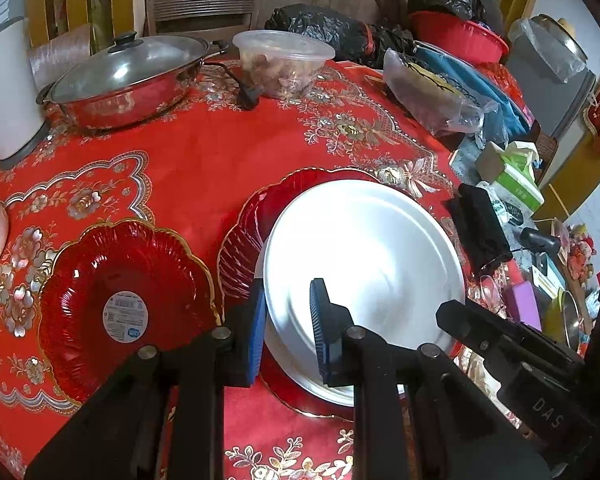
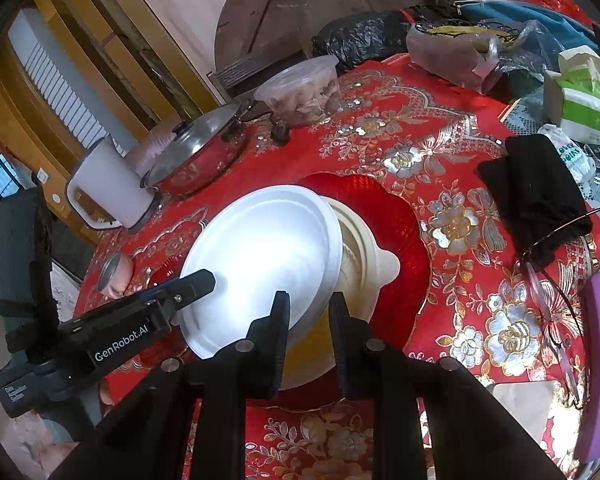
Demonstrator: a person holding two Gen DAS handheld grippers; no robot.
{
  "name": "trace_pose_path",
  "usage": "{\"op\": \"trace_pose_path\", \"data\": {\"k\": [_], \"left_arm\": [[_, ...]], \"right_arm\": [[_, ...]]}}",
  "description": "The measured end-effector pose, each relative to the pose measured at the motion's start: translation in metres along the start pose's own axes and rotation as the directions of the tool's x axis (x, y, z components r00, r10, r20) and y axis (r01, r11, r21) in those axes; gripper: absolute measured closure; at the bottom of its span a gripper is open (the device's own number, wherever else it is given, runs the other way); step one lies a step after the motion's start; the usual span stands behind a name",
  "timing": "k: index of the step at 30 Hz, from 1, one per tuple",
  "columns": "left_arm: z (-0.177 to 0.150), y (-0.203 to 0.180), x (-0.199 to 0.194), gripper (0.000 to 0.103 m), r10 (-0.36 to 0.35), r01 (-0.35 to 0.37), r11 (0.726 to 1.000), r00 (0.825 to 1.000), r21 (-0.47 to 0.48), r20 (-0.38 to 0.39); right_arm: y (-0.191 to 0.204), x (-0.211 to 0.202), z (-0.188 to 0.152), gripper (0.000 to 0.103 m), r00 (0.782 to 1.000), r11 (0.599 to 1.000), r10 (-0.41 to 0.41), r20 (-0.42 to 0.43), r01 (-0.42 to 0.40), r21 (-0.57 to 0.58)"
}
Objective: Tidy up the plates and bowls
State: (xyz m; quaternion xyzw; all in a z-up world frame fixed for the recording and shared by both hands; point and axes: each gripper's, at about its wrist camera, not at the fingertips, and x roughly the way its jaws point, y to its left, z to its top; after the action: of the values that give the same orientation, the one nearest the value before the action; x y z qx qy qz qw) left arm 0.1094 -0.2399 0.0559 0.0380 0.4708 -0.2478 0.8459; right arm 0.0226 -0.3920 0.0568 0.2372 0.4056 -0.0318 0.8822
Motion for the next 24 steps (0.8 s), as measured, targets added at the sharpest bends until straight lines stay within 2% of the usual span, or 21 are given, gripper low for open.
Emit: {"op": "trace_pose_path", "data": {"k": [14, 20, 24], "left_arm": [[-0.002, -0.003, 0.0, 0.084, 0.023, -0.023, 1.0, 1.0, 0.012, 0.018], [-0.003, -0.003, 0.001, 0.084, 0.019, -0.019, 1.0, 1.0, 0.004, 0.018], [-0.004, -0.003, 0.0, 0.084, 0.013, -0.013, 1.0, 1.0, 0.001, 0.019]], "right_arm": [[0.009, -0.003, -0.003, 0.078, 0.998, 0.997, -0.059, 0.01, 0.06, -0.043], [0.018, -0.012, -0.002, 0.076, 0.992, 0.99, -0.115, 0.05, 0.119, -0.081], [0.015, -0.011, -0.002, 0.075, 0.99, 0.988, -0.134, 0.044, 0.137, -0.074]]}}
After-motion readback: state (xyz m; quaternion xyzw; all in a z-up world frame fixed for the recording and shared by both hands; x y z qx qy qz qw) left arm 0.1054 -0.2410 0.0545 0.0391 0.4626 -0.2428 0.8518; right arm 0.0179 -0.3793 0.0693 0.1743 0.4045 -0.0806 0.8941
